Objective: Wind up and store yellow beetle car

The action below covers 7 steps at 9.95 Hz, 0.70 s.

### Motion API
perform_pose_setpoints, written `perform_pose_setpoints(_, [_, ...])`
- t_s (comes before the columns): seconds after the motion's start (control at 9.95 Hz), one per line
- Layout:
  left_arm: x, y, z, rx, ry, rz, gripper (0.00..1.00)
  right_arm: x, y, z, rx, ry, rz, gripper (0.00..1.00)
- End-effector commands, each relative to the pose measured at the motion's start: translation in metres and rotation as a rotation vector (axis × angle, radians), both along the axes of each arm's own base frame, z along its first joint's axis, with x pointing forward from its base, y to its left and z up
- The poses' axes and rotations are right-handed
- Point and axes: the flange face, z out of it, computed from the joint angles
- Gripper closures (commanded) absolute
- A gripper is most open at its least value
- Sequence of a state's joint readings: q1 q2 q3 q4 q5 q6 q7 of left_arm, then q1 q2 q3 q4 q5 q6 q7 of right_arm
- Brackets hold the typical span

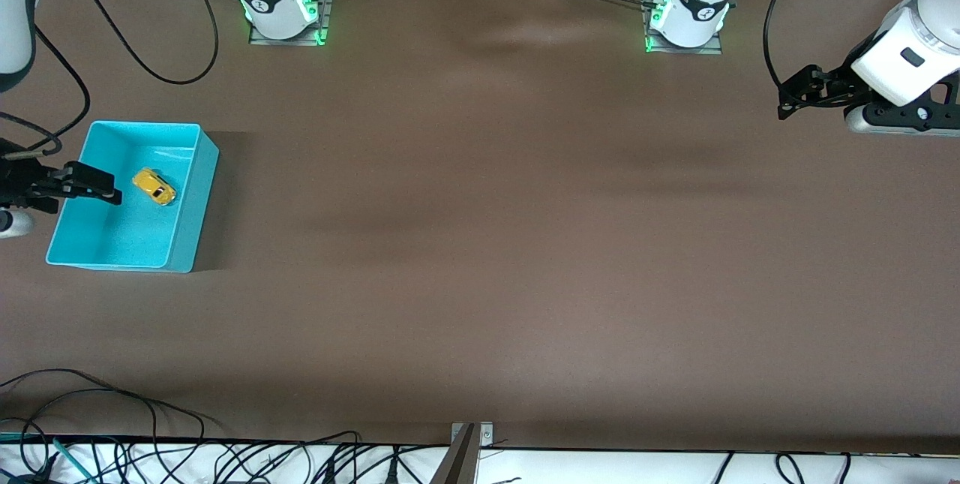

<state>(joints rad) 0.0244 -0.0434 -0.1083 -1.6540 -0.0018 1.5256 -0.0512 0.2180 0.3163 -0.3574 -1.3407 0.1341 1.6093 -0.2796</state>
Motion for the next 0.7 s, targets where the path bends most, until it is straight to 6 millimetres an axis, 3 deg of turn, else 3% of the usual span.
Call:
perform_pose_setpoints(0.0, [-0.001, 0.0, 0.005, -0.018, 0.01, 0.007, 0.0, -0.007, -0.002, 0.014, 0.018, -0.007, -0.042, 0.03])
perform_pose_setpoints(0.3, [-0.001, 0.0, 0.005, -0.017, 0.013, 0.007, 0.0, -0.011, -0.012, 0.013, 0.015, 0.017, -0.06, 0.0])
perform_pose_setpoints(0.6, [-0.001, 0.0, 0.005, -0.017, 0.013, 0.007, 0.0, -0.031, -0.005, 0.035, -0.028, 0.007, -0.105, 0.0])
